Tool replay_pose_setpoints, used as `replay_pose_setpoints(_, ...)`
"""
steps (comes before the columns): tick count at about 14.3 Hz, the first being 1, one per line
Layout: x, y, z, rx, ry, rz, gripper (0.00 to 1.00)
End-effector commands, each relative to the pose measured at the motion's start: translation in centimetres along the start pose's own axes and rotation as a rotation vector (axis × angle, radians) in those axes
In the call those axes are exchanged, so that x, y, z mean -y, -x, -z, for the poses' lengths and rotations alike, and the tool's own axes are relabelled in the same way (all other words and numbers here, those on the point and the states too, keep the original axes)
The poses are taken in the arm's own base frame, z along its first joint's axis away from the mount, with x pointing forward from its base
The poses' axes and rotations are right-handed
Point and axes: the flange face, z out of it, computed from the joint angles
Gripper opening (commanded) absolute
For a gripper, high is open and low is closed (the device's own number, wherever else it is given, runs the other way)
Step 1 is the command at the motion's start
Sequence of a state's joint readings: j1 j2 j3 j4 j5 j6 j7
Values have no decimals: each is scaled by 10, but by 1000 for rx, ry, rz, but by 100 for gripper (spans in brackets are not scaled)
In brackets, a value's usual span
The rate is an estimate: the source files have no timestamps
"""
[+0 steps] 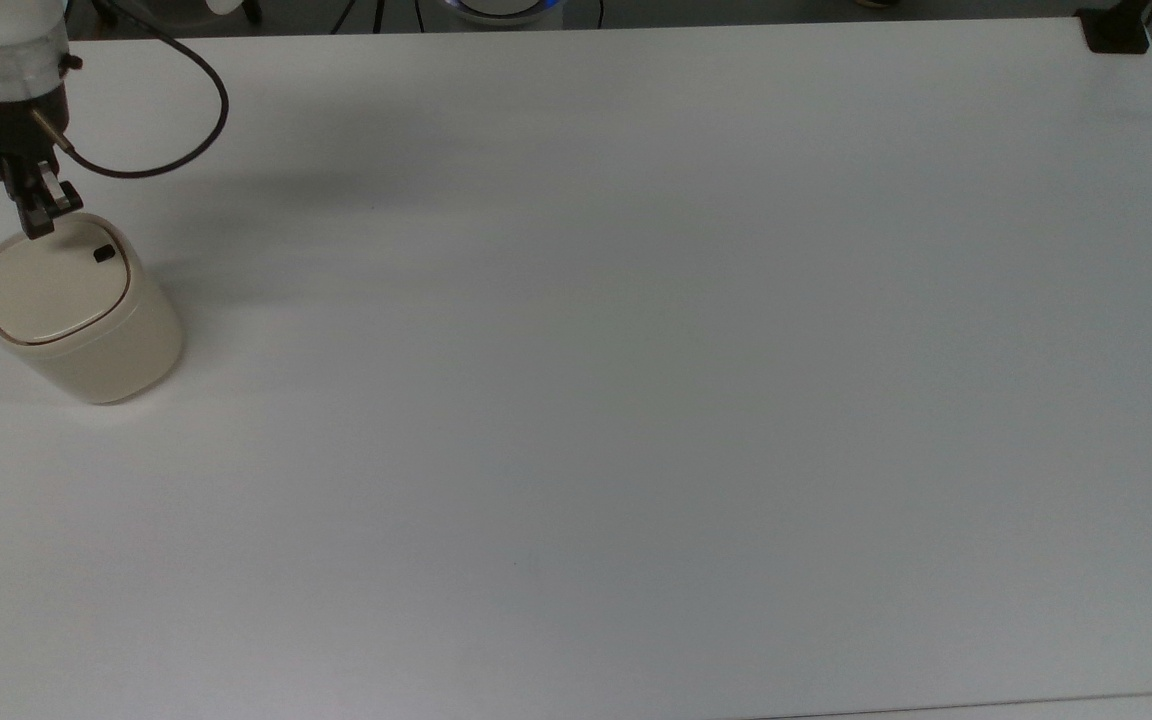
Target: Open the trash bin
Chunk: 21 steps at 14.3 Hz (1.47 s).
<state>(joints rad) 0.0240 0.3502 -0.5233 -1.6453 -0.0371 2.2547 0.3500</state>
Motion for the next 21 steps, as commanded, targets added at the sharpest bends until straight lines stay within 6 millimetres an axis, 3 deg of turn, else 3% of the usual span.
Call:
replay_pose_setpoints(1,11,11,-17,2,11,-4,0)
replay_pose_setpoints(5,15,21,-40,2,16,9,0)
replay_pose_setpoints(9,14,19,-30,-17,17,7,0)
replay_pose_setpoints(11,5,12,10,-41,-21,3,0)
replay_pose_setpoints(13,9,25,51,17,-22,127,0)
replay_pose_setpoints(15,31,49,87,96,-51,257,0)
replay_pose_setpoints(17,70,87,120,182,-78,383,0)
replay_pose_setpoints(20,111,135,149,274,-102,579,35)
replay_pose_setpoints(21,116,145,161,286,-126,620,56)
